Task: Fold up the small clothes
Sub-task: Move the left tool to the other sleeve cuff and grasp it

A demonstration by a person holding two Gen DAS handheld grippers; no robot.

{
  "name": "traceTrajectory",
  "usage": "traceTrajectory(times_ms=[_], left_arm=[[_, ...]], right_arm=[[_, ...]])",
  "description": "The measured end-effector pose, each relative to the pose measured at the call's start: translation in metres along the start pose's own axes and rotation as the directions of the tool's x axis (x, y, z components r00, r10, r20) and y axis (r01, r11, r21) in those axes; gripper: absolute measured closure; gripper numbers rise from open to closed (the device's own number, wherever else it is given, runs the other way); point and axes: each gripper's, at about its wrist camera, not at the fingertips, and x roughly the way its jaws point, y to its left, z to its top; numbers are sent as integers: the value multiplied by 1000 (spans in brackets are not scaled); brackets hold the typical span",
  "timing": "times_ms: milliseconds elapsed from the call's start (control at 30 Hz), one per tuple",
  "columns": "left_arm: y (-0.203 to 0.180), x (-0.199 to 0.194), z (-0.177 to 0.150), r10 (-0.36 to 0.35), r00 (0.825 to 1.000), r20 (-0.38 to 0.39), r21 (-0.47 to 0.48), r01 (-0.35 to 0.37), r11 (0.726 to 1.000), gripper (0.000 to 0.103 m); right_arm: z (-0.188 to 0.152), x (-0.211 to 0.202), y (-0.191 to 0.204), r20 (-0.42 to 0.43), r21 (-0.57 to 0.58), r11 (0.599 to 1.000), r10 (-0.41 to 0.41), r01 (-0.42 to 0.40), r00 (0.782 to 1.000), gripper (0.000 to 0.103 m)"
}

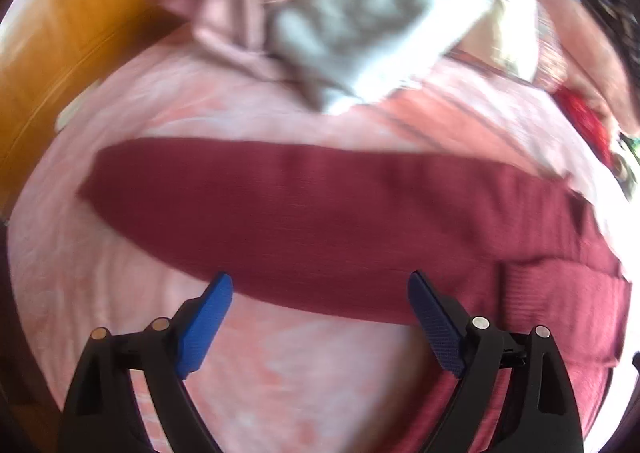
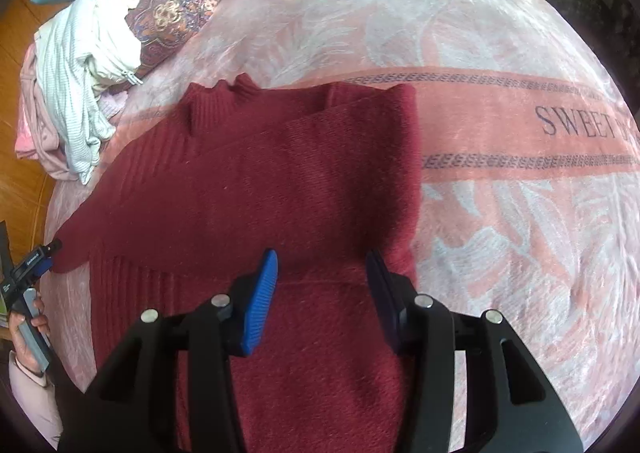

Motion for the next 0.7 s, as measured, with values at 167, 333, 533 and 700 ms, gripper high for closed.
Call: traceTrajectory(times_ms=[167,333,533,700], left_arm=[[93,21,11,91,995,-40,-133,-96,986,13],[138,38,23,98,994,-57,-194,-107,975,13],[146,63,37,31,997,-69,-190,-43,981,15],[139,83,42,25,996,-85,-211,-42,977,23]], right_arm=[[-1,9,31,-38,-17,1000,15,-15,999,57],[-2,26,53,-72,-28,999,30,-32,997,57],[-6,46,56,-100,-33,999,25,-28,995,57],[-7,57,41,-116,3,1000,23,-22,993,57]])
